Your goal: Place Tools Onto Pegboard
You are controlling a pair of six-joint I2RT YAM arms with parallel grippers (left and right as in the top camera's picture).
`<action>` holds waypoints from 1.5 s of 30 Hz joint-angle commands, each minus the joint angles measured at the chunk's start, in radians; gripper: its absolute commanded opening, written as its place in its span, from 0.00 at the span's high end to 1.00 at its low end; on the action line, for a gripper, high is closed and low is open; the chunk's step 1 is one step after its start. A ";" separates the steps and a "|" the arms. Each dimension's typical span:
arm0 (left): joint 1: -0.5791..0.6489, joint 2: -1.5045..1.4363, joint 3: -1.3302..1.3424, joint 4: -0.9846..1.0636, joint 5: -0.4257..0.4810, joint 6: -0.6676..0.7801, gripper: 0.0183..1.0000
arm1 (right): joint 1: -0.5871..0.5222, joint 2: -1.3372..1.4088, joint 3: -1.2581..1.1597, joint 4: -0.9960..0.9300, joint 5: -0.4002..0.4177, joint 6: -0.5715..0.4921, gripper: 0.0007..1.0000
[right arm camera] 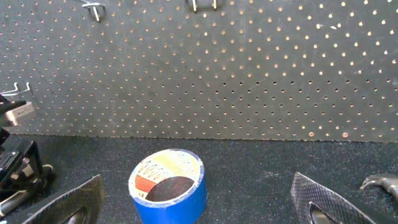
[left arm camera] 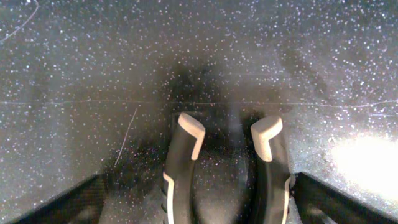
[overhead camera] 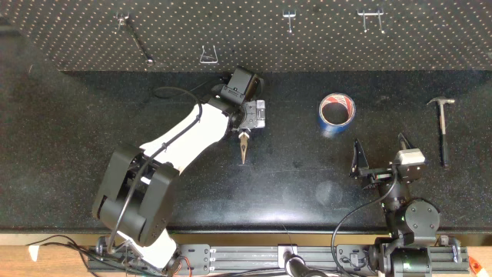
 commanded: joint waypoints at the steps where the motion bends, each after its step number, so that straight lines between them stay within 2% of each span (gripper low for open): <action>1: 0.002 0.030 0.017 0.001 0.010 0.005 0.44 | -0.003 -0.009 -0.003 -0.006 0.005 -0.014 0.02; 5: 0.002 0.030 0.017 0.001 0.010 0.005 0.65 | -0.003 -0.009 -0.003 -0.006 0.005 -0.014 0.02; 8: 0.002 0.030 0.017 0.007 0.010 0.005 0.67 | -0.003 -0.009 -0.003 -0.006 0.005 -0.014 0.02; 13: 0.002 0.030 0.017 0.019 0.011 0.004 0.79 | -0.003 -0.009 -0.003 -0.006 0.005 -0.014 0.02; 16: 0.002 0.030 0.017 0.019 0.011 0.004 0.79 | -0.003 -0.009 -0.003 -0.006 0.005 -0.014 0.02; 21: 0.002 0.016 0.017 0.018 0.014 0.005 0.99 | -0.003 -0.009 -0.003 -0.006 0.005 -0.014 0.02; 27: 0.003 -0.179 0.017 -0.093 -0.010 0.095 0.99 | -0.003 -0.009 -0.003 -0.006 0.005 -0.014 0.02; 32: 0.025 -0.423 0.016 -0.293 -0.136 0.095 0.99 | -0.003 -0.009 -0.003 -0.006 0.005 -0.014 0.02; 34: 0.054 -0.483 0.014 -0.295 -0.216 0.095 0.99 | -0.003 -0.009 -0.003 -0.006 0.005 -0.014 0.02; 36: 0.104 -0.525 0.013 -0.227 -0.259 0.154 0.99 | -0.003 -0.009 -0.003 -0.006 0.005 -0.014 0.02; 37: 0.147 -0.549 0.008 -0.109 -0.252 0.245 0.99 | -0.003 -0.009 -0.003 -0.006 0.005 -0.014 0.02; 39: 0.193 -0.558 0.002 0.051 -0.251 0.320 0.99 | -0.003 -0.009 -0.003 -0.006 0.005 -0.014 0.02; 42: 0.232 -0.638 -0.047 0.188 -0.238 0.323 0.99 | -0.003 -0.009 -0.003 -0.006 0.005 -0.014 0.02; 45: 0.258 -0.858 -0.183 0.195 -0.203 0.323 0.99 | -0.003 -0.009 -0.003 -0.006 0.005 -0.014 0.02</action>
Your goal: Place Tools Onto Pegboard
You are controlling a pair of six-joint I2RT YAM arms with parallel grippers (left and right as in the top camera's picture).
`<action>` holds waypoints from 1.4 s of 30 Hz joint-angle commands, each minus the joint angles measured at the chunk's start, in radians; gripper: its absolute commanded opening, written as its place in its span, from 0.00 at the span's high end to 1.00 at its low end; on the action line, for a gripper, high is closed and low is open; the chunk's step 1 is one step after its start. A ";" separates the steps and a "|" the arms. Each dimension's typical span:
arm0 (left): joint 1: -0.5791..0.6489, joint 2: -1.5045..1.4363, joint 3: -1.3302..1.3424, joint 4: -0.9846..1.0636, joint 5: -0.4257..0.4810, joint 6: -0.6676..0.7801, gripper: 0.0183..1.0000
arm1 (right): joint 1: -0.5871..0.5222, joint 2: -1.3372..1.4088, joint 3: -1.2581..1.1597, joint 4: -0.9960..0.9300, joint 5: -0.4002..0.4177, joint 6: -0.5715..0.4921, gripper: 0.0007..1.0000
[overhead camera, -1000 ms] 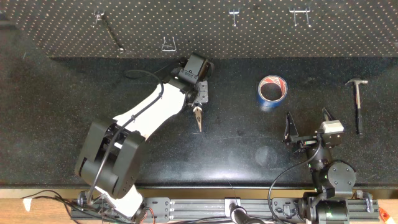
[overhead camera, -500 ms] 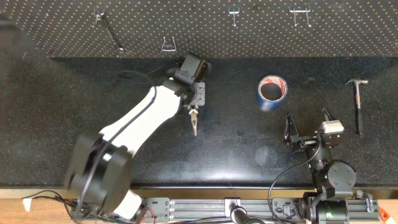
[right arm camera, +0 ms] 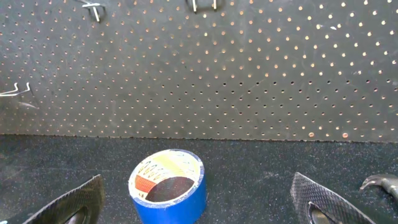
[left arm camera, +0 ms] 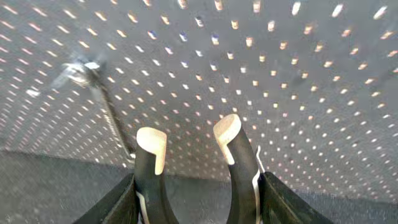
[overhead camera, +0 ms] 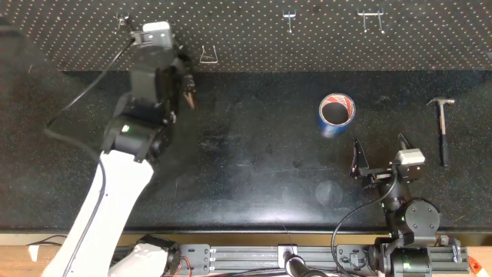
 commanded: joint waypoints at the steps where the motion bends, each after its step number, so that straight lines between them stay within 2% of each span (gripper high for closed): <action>1: 0.040 -0.354 -0.229 0.084 0.034 0.032 0.99 | -0.003 -0.009 -0.003 -0.006 0.005 -0.014 0.02; 4: 0.040 -0.310 -0.286 0.269 0.069 0.069 0.99 | -0.003 -0.009 -0.003 -0.006 0.005 -0.014 0.02; 7: 0.040 -0.109 -0.291 0.563 0.143 0.138 0.99 | -0.003 -0.009 -0.003 -0.006 0.005 -0.014 0.02; 10: 0.040 0.097 -0.291 0.838 0.180 0.144 0.99 | -0.003 -0.009 -0.003 -0.006 0.005 -0.014 0.02; 12: 0.040 0.159 -0.291 0.935 0.181 0.145 0.99 | -0.003 -0.009 -0.003 -0.006 0.005 -0.014 0.02; 14: 0.040 0.202 -0.291 1.051 0.216 0.212 0.99 | -0.003 -0.009 -0.003 -0.006 0.005 -0.014 0.03; 35: 0.040 0.346 -0.291 1.229 0.218 0.241 0.99 | -0.003 -0.009 -0.003 -0.006 0.005 -0.014 0.03; 42: 0.040 0.377 -0.291 1.221 0.233 0.240 0.99 | -0.003 -0.009 -0.003 -0.006 0.005 -0.014 0.02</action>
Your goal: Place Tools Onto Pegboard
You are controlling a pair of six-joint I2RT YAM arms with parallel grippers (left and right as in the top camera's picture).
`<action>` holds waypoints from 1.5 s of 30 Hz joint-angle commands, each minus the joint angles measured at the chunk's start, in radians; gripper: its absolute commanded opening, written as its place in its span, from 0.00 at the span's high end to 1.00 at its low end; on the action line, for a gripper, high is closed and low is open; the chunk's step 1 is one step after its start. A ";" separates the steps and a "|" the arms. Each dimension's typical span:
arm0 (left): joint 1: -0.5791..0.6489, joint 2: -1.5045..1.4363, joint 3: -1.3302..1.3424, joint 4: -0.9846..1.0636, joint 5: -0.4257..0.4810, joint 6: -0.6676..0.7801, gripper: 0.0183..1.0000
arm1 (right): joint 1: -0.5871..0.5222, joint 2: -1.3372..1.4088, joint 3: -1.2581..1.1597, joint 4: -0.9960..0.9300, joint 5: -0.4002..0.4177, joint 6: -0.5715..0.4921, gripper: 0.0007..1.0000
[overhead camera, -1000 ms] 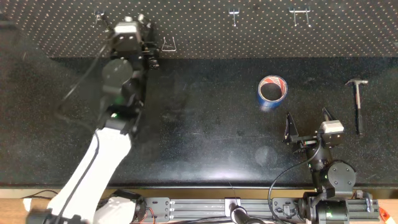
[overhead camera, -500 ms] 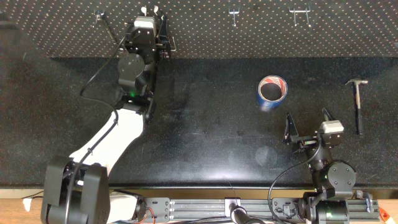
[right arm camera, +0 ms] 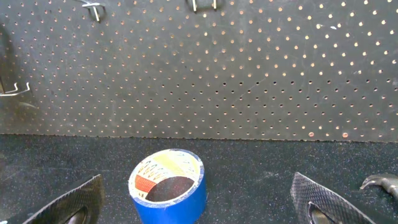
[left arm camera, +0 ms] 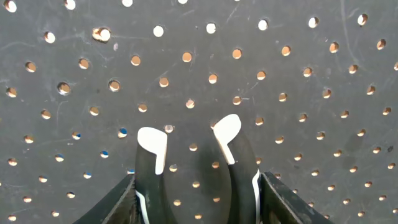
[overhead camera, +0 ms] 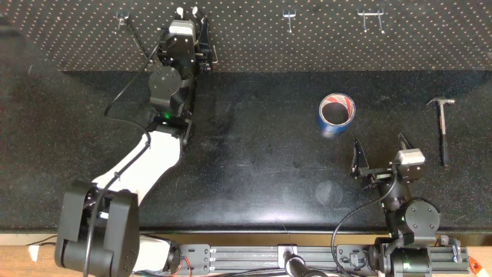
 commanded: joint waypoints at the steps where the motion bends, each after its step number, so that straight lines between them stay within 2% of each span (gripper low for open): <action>1: 0.000 0.039 0.019 0.010 0.031 0.013 0.99 | -0.003 -0.009 -0.003 -0.005 0.005 -0.014 0.02; 15: -0.023 0.097 0.019 0.030 0.028 0.017 0.98 | -0.003 -0.009 -0.003 -0.005 0.005 -0.014 0.02; 19: -0.023 0.097 0.019 0.030 0.028 0.016 0.79 | -0.003 -0.009 -0.003 -0.005 0.005 -0.014 0.02; 20: -0.023 0.097 0.019 0.030 0.028 0.016 0.68 | -0.003 -0.009 -0.003 -0.005 0.005 -0.014 0.02; 22: -0.023 0.097 0.019 0.030 0.028 0.016 0.60 | -0.003 -0.009 -0.003 -0.005 0.005 -0.014 0.02; 23: -0.023 0.097 0.019 0.030 0.028 0.016 0.46 | -0.003 -0.009 -0.003 -0.005 0.005 -0.014 0.02; 24: -0.023 0.097 0.019 0.030 0.028 0.016 0.41 | -0.003 -0.009 -0.003 -0.005 0.005 -0.014 0.02; 25: -0.023 0.097 0.019 0.029 0.028 0.016 0.33 | -0.003 -0.009 -0.003 -0.005 0.005 -0.014 0.02; 26: -0.023 0.097 0.019 0.029 0.028 0.016 0.21 | -0.003 -0.009 -0.003 -0.005 0.005 -0.014 0.03; 29: -0.023 0.097 0.019 0.028 0.028 0.016 0.00 | -0.003 -0.009 -0.003 -0.005 0.005 -0.014 0.02; 31: -0.023 0.082 0.019 0.018 0.029 0.016 0.00 | -0.003 -0.009 -0.003 -0.005 0.005 -0.014 0.02; 35: -0.014 -0.036 0.019 -0.159 0.029 0.016 0.00 | -0.003 -0.009 -0.003 -0.005 0.005 -0.014 0.02; 38: 0.009 -0.146 0.018 -0.345 0.033 0.016 0.00 | -0.003 -0.009 -0.003 -0.005 0.005 -0.014 0.02; 40: 0.035 -0.249 -0.012 -0.471 0.068 0.016 0.00 | -0.003 -0.009 -0.003 -0.005 0.005 -0.014 0.02; 45: 0.082 -0.556 -0.273 -0.441 0.105 0.015 0.00 | -0.003 -0.009 -0.003 -0.005 0.005 -0.014 0.02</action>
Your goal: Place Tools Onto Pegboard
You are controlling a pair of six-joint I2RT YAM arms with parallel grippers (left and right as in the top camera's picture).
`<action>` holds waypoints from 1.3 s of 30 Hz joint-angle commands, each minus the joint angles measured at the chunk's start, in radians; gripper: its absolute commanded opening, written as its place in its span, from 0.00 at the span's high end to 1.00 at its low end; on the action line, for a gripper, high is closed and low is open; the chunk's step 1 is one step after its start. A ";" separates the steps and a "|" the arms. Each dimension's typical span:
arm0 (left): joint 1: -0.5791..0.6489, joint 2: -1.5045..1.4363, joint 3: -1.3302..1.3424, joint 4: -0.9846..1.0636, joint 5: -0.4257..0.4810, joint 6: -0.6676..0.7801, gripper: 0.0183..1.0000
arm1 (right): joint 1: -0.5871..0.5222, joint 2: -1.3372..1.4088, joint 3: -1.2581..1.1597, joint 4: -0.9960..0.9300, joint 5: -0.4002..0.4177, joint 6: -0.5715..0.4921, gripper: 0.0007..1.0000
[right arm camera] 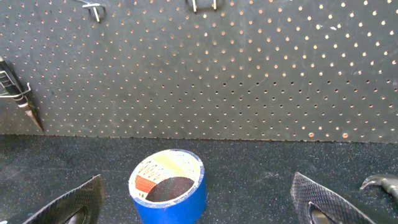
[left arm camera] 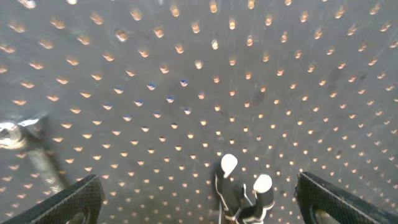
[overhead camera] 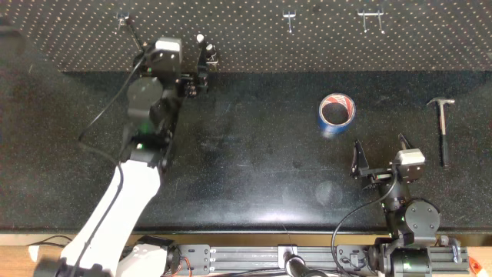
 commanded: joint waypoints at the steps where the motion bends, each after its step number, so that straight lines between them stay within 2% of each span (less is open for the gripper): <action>1: 0.069 -0.325 -0.275 0.046 0.083 0.004 0.00 | -0.003 -0.009 -0.003 -0.006 0.005 -0.014 0.02; 3: 0.116 -0.461 -0.381 0.046 0.126 0.001 0.00 | -0.003 -0.009 -0.003 -0.006 0.005 -0.014 0.03; 12: 0.166 -0.928 -0.707 0.045 0.128 0.001 0.00 | -0.003 -0.009 -0.003 -0.006 0.005 -0.014 0.02; 14: 0.185 -0.993 -0.713 -0.021 0.128 0.001 0.00 | -0.003 -0.009 -0.003 -0.006 0.005 -0.014 0.02; 24: 0.212 -1.197 -0.713 -0.455 0.127 0.002 0.00 | -0.003 -0.009 -0.003 -0.006 0.005 -0.014 0.03; 39: 0.212 -1.271 -0.713 -0.464 0.124 0.002 0.00 | -0.003 -0.009 -0.003 -0.006 0.005 -0.014 0.02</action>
